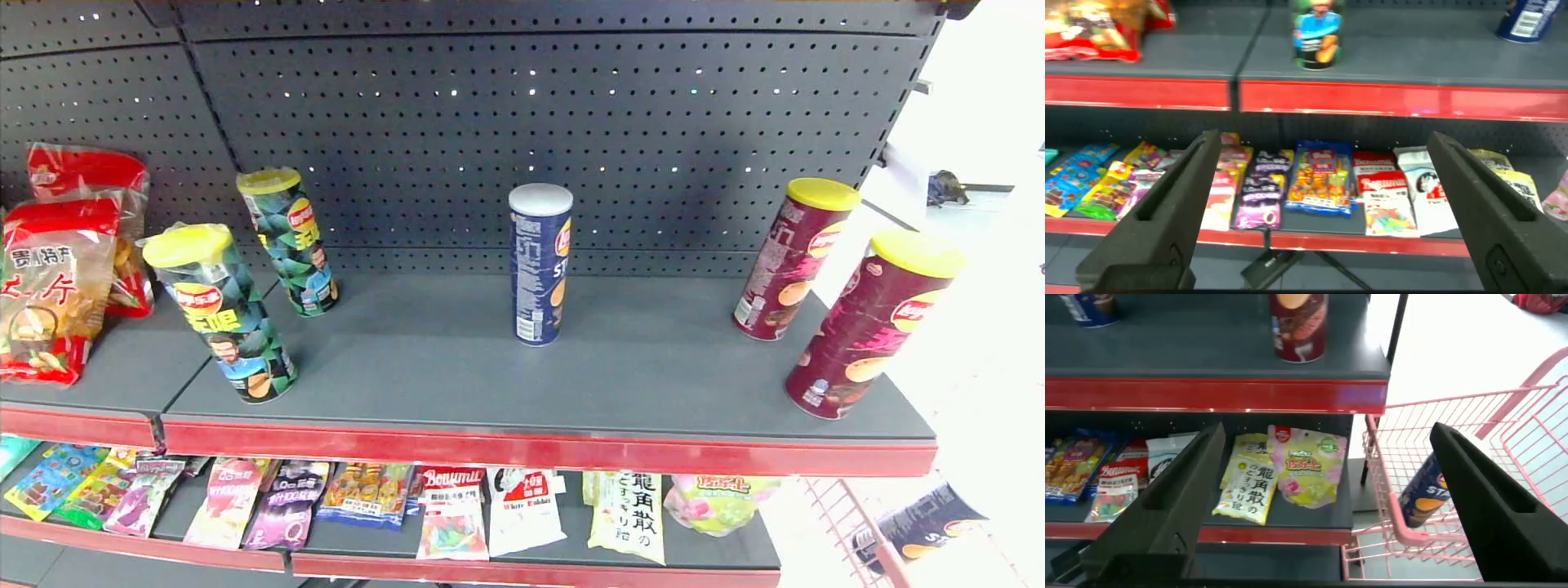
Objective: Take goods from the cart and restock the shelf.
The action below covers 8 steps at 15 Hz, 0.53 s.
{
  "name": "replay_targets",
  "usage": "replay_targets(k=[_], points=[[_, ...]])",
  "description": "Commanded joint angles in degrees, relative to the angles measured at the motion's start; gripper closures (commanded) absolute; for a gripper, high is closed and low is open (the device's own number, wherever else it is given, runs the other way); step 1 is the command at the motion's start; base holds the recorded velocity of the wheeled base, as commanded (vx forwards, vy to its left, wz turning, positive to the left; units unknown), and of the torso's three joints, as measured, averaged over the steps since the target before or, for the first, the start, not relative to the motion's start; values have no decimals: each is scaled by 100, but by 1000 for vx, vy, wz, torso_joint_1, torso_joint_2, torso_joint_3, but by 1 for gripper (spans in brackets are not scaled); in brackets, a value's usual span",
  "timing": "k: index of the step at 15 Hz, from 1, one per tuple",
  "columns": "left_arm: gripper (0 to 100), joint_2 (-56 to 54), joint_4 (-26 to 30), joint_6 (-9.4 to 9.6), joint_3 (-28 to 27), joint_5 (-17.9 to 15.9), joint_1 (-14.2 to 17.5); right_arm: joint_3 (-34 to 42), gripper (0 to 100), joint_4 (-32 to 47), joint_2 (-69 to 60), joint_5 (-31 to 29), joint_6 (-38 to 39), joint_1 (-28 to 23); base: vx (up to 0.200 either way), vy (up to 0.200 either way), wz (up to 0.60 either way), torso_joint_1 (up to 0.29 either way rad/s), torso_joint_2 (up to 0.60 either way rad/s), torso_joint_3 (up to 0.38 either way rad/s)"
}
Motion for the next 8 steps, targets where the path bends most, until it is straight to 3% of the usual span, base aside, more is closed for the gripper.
replay_targets(k=[1,8], points=[[0,2,0,2,2,4,-1,0,0,-2,2,1,-4,0,0,-200,0,17,2,2],[0,2,0,2,2,4,-1,0,0,-11,2,177,13,0,0,-200,0,0,1,4]])
